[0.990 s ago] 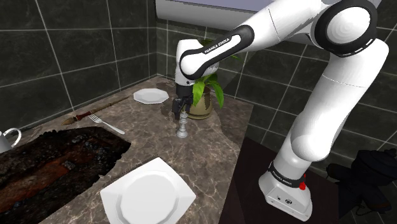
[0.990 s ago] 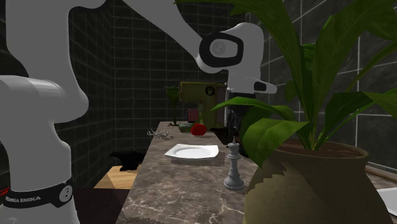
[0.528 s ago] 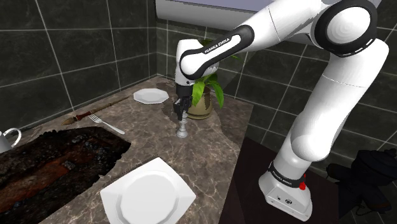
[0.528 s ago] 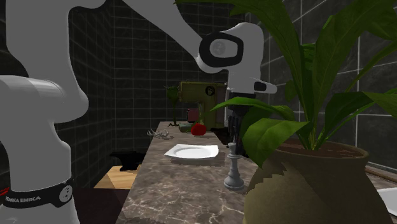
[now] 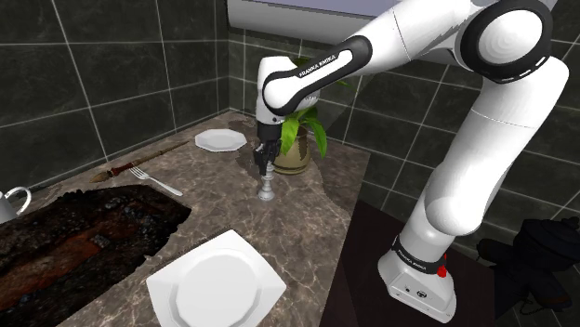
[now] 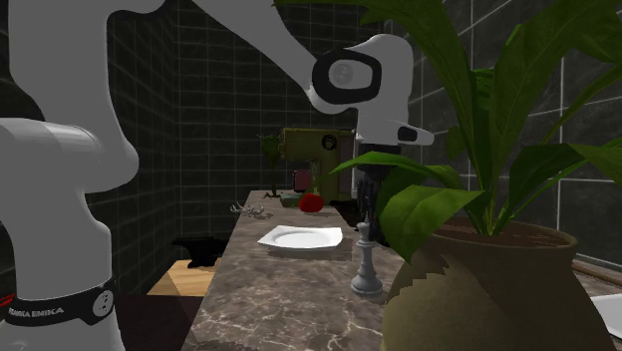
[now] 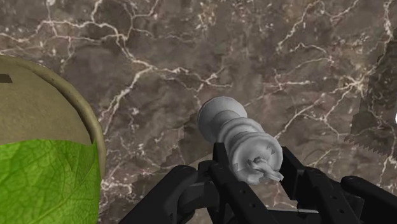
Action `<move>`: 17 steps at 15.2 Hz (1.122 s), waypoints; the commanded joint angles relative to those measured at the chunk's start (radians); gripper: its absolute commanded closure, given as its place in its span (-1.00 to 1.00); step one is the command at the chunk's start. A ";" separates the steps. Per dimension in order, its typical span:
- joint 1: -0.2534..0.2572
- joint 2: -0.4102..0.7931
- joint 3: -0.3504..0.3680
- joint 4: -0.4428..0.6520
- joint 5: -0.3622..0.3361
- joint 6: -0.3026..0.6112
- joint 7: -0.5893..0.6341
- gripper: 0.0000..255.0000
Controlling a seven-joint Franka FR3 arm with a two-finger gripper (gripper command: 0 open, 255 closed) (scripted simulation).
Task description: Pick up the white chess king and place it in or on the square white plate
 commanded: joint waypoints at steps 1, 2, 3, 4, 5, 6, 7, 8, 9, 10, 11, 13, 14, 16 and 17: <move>-0.001 -0.010 -0.001 0.009 0.000 -0.020 0.001 1.00; -0.001 -0.017 -0.001 0.016 0.000 -0.034 0.001 1.00; -0.001 -0.024 -0.001 0.022 0.000 -0.047 0.002 1.00; -0.001 -0.031 -0.001 0.029 0.000 -0.060 0.003 1.00; -0.001 -0.037 -0.002 0.036 0.000 -0.074 0.004 1.00; -0.002 -0.043 -0.002 0.043 0.000 -0.087 0.004 1.00; -0.002 -0.049 -0.002 0.050 0.000 -0.100 0.005 1.00; -0.002 -0.055 -0.002 0.058 0.000 -0.114 0.006 1.00; -0.002 -0.060 -0.003 0.066 0.000 -0.127 0.007 1.00; -0.003 -0.065 -0.003 0.074 0.000 -0.140 0.007 1.00; -0.003 -0.071 -0.003 0.082 0.000 -0.153 0.008 1.00; -0.003 -0.080 -0.004 0.099 0.000 -0.180 0.010 1.00; -0.003 -0.085 -0.004 0.108 -0.001 -0.193 0.011 1.00; -0.004 -0.093 -0.005 0.127 -0.001 -0.220 0.013 1.00; -0.004 -0.097 -0.005 0.136 -0.001 -0.233 0.013 1.00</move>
